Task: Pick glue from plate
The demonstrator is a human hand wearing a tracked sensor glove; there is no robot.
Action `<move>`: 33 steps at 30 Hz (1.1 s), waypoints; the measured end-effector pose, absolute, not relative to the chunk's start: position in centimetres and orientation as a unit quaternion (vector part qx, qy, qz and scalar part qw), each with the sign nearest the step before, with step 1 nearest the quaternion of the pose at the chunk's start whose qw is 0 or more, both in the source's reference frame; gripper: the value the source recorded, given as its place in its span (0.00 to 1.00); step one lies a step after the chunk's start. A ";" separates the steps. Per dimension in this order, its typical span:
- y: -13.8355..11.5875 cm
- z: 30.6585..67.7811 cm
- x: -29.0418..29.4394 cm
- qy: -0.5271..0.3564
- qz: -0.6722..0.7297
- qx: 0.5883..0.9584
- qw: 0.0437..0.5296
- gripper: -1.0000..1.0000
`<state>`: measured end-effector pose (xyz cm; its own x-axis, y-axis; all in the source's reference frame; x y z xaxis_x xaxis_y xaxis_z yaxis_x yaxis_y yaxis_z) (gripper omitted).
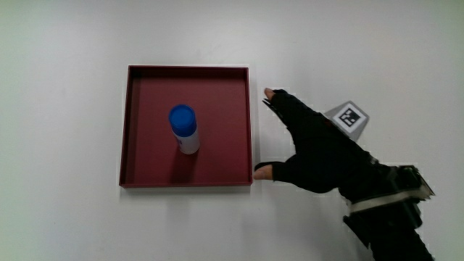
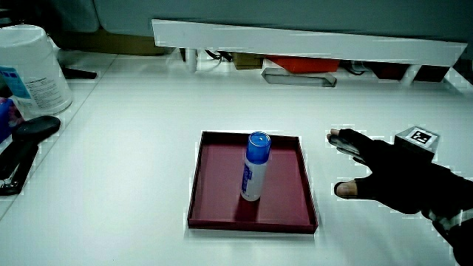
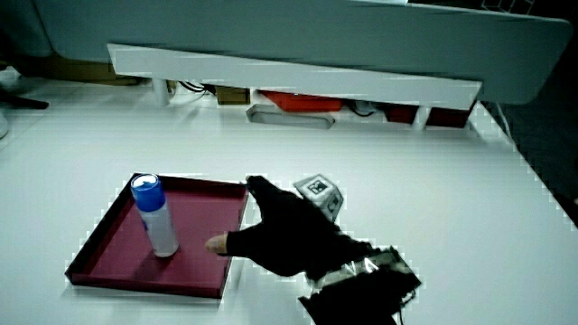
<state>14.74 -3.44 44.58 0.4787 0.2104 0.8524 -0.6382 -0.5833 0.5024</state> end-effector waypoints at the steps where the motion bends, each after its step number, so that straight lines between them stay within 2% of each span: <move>1: -3.5 44.3 14.3 -0.133 0.490 0.738 0.445 0.50; 3: -3.5 44.0 13.2 -0.120 0.488 0.732 0.460 0.50; 10: -4.5 46.6 10.4 -0.189 0.490 0.726 0.444 0.50; 16: -5.0 47.8 8.4 -0.196 0.488 0.722 0.449 0.50; 17: -5.1 48.1 7.9 -0.218 0.498 0.718 0.435 0.50; 19: -5.2 48.3 7.1 -0.214 0.507 0.708 0.443 0.50; 22: -5.3 49.1 6.1 -0.238 0.517 0.702 0.428 0.50; 28: -5.4 49.9 5.1 -0.232 0.529 0.692 0.434 0.50; 33: -5.5 50.6 5.0 -0.239 0.555 0.684 0.409 0.50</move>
